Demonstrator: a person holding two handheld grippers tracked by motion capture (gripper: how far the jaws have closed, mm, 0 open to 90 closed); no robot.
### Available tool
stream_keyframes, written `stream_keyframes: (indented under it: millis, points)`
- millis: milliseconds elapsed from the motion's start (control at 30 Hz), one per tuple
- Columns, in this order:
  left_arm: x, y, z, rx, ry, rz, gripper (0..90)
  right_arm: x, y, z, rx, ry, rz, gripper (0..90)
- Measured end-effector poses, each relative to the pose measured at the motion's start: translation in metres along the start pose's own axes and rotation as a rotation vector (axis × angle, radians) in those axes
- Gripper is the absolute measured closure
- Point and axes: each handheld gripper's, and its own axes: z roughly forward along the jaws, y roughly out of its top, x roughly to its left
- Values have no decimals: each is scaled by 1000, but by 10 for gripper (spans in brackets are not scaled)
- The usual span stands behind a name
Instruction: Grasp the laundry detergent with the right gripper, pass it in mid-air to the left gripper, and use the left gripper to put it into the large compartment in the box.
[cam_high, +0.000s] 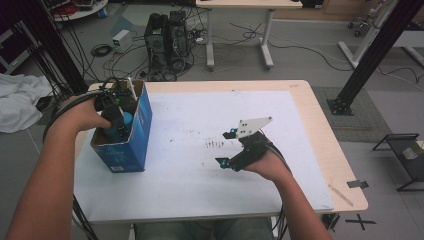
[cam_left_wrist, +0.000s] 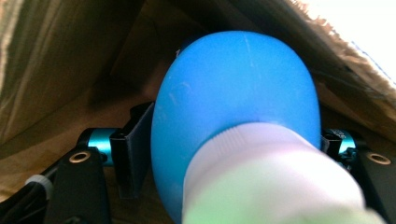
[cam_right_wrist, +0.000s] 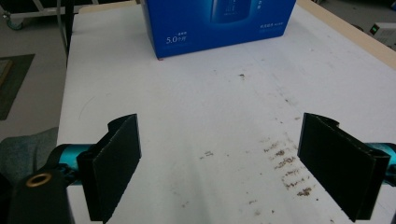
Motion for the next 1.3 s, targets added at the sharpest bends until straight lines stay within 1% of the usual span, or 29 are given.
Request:
stream_keyframes:
  millis: [100,133,233,267,300,500,533,567,600,733,767,800,933,1033,1067,1100,1133,1167,1200,1233,1300]
  points:
    - [-1,-1,-3,-4,14,4,311,0,0,0,-3,0,1,125]
    - [-1,-1,-3,-4,14,4,292,0,0,0,-3,0,1,125]
    - [-2,-2,-5,-8,15,0,291,1,0,0,-2,0,0,125]
    - [-3,-3,-7,-14,19,-2,290,1,0,1,-12,-1,-10,125]
    - [-3,-3,-8,-10,23,4,290,1,0,0,0,-1,1,125]
    - [-6,-4,-14,-13,28,2,290,1,1,0,-6,1,-1,125]
    - [-7,-5,-15,-17,34,4,270,2,1,-1,-5,0,-6,125]
    - [-7,-4,-16,-18,38,9,270,2,1,-1,-5,0,-6,125]
    - [-9,-5,-19,-15,43,7,251,3,1,-2,-7,0,-7,125]
    - [-13,-5,-22,-25,39,-1,251,3,1,-3,-9,-1,-9,125]
    - [-14,-5,-22,-36,42,-13,250,4,1,-4,-12,-1,-2,125]
    - [-14,-5,-23,-26,42,-3,250,3,1,-4,-12,-1,-6,125]
    - [-17,-7,-29,-27,51,-5,225,3,1,-4,-15,-4,-9,125]
    - [-20,-10,-37,-24,53,-1,224,2,2,-6,-21,-3,-8,125]
    - [-20,-10,-39,-17,60,7,220,2,2,-7,-18,-4,-5,125]
    - [-22,-11,-41,-25,62,-5,198,2,2,-7,-19,-3,-3,125]
    - [-23,-12,-43,-26,68,-7,194,1,2,-8,-18,-4,-4,125]
    - [-23,-12,-43,-26,68,-7,174,1,2,-8,-18,-4,-4,125]
    - [-23,-13,-47,-19,80,0,167,1,2,-10,-16,-3,-6,125]
    - [-25,-13,-48,-38,80,-17,167,1,2,-10,-16,-3,-6,125]
    - [-25,-14,-54,-27,88,8,167,0,3,-11,-22,-7,-6,125]
